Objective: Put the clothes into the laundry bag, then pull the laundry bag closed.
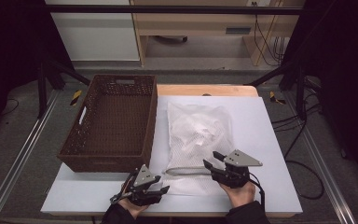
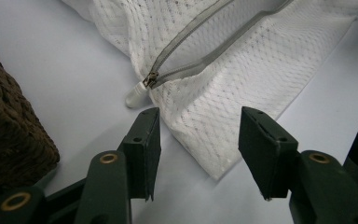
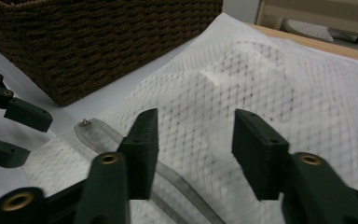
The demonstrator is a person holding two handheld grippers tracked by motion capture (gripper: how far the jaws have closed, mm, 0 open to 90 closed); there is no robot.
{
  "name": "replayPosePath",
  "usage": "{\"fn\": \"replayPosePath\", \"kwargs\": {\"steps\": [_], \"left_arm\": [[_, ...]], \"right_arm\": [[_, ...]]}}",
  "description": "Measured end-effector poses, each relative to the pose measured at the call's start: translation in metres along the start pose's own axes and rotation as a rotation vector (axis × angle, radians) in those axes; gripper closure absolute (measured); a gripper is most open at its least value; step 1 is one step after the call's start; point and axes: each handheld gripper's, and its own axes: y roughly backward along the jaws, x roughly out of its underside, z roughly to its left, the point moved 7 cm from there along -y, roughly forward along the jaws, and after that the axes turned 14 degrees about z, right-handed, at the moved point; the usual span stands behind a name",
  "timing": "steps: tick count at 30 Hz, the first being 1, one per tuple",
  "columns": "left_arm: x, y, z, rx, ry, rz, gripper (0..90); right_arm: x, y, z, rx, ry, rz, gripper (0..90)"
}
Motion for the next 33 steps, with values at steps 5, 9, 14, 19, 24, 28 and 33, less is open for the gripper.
{"fn": "replayPosePath", "kwargs": {"steps": [5,9,14,19,24,28,33], "left_arm": [[0.001,-0.002,-0.001,-0.003,-0.004,0.002,50.0],[0.000,-0.003,-0.002,0.001,0.000,0.001,51.5],[0.001,-0.006,-0.003,0.010,0.013,0.006,54.6],[0.002,-0.010,-0.004,0.012,0.016,0.017,57.4],[0.003,-0.012,-0.002,0.013,0.020,0.023,65.7],[0.004,-0.012,-0.002,0.007,0.019,0.028,75.1],[0.003,-0.013,-0.003,-0.002,0.021,0.034,83.7]], "right_arm": [[-0.009,-0.010,0.003,-0.028,-0.015,0.033,38.3],[-0.014,-0.015,0.003,-0.057,-0.030,0.024,37.9],[-0.017,-0.022,0.011,-0.021,-0.020,0.026,45.7],[-0.023,-0.033,0.028,-0.065,0.006,0.045,49.8],[-0.028,-0.048,0.052,-0.096,0.054,0.075,49.8],[-0.028,-0.065,0.063,-0.107,0.063,0.130,48.7],[-0.025,-0.080,0.072,-0.087,0.088,0.183,51.7]]}}
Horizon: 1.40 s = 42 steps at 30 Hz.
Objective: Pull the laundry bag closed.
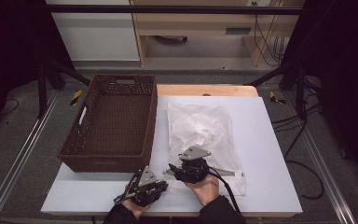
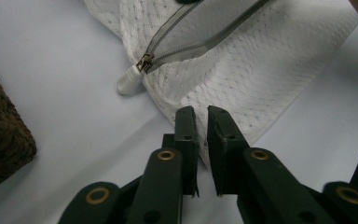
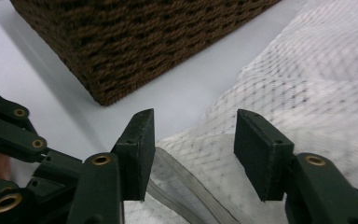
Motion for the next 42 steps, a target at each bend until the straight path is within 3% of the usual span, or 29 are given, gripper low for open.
{"fn": "replayPosePath", "kwargs": {"steps": [4,6,15,23,29,42], "left_arm": [[0.000,0.000,0.000,-0.001,0.002,0.000,86.9],[0.000,0.000,0.000,-0.002,0.003,0.002,87.1],[0.002,0.002,-0.001,-0.002,-0.001,0.011,86.7],[0.002,0.001,0.000,-0.013,-0.003,0.011,86.3],[0.001,0.002,0.000,-0.024,-0.010,0.005,86.2],[0.002,0.001,-0.001,-0.013,-0.007,0.008,85.7]], "right_arm": [[-0.007,-0.009,0.011,-0.038,0.026,0.029,61.3],[-0.008,-0.017,0.018,-0.059,0.035,0.075,65.1],[0.005,-0.038,0.021,-0.038,0.064,0.172,79.3],[0.003,-0.044,0.024,-0.047,0.054,0.185,74.6],[0.000,-0.048,0.024,-0.005,0.046,0.203,79.8],[-0.005,-0.030,0.015,-0.058,-0.008,0.158,85.6]]}}
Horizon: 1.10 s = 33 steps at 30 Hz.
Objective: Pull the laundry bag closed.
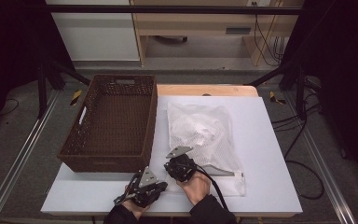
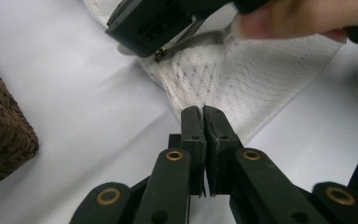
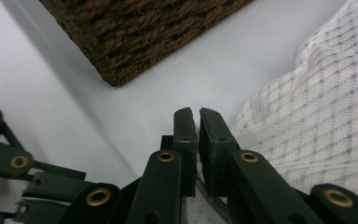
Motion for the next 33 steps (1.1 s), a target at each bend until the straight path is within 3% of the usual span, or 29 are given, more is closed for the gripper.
{"fn": "replayPosePath", "kwargs": {"steps": [5,8,11,14,18,27,29,33], "left_arm": [[-0.001,0.000,0.001,0.003,0.007,-0.006,81.5],[-0.006,0.002,0.003,0.026,0.017,-0.041,66.4],[-0.014,0.003,0.005,0.061,0.028,-0.074,60.5],[-0.017,-0.001,0.007,0.073,0.045,-0.073,68.2],[-0.012,-0.007,0.008,0.032,0.044,-0.031,85.2],[-0.012,-0.008,0.006,0.001,0.020,-0.020,86.7],[-0.012,-0.008,0.006,-0.003,0.017,-0.019,86.7],[-0.012,-0.008,0.006,-0.006,0.016,-0.019,86.7]], "right_arm": [[0.000,0.010,0.000,-0.010,-0.009,-0.030,85.8],[0.000,0.016,-0.001,-0.016,-0.012,-0.055,85.9],[-0.002,0.020,0.000,-0.031,-0.006,-0.100,85.8],[-0.004,0.019,0.002,-0.041,0.004,-0.124,85.7],[-0.001,0.009,0.002,-0.034,-0.003,-0.084,84.8],[-0.002,-0.005,0.001,-0.009,-0.017,-0.034,71.8],[-0.002,-0.009,0.002,0.001,-0.021,-0.016,74.1],[-0.002,-0.004,0.002,-0.026,-0.034,-0.014,83.0]]}}
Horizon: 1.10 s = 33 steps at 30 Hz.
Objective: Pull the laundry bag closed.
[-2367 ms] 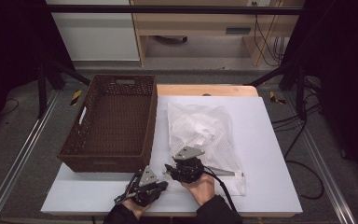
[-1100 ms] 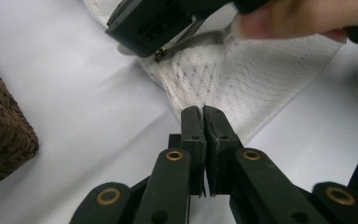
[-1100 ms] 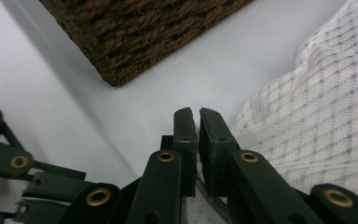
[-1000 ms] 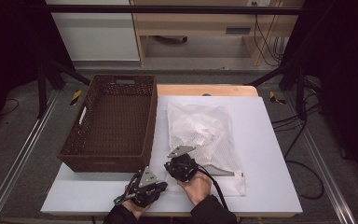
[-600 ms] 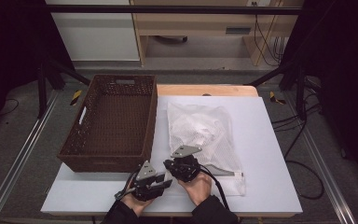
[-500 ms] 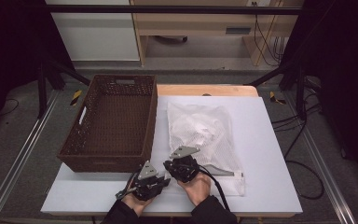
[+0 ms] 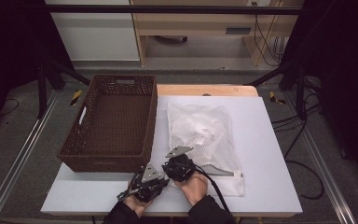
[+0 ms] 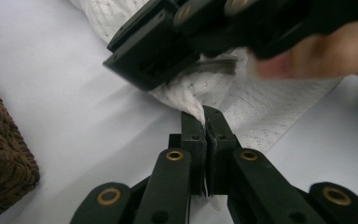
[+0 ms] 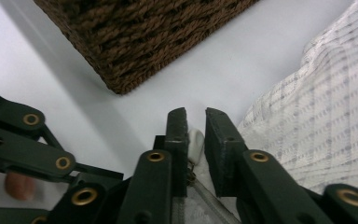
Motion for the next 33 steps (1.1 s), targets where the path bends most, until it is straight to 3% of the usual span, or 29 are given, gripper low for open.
{"fn": "replayPosePath", "kwargs": {"steps": [4,13,25,33], "left_arm": [[0.000,0.000,0.000,0.000,0.001,0.000,86.6],[0.000,0.000,0.000,0.000,0.001,0.000,86.5],[0.000,0.000,0.000,0.001,0.002,0.000,86.2],[0.000,0.001,-0.001,0.003,-0.001,0.002,85.8]], "right_arm": [[-0.002,0.016,-0.001,-0.032,-0.024,-0.048,84.8],[0.011,0.039,-0.002,-0.065,-0.020,-0.063,84.4],[0.037,0.046,-0.007,-0.079,-0.025,-0.075,82.3],[0.045,0.037,-0.008,-0.088,-0.027,-0.064,79.8]]}}
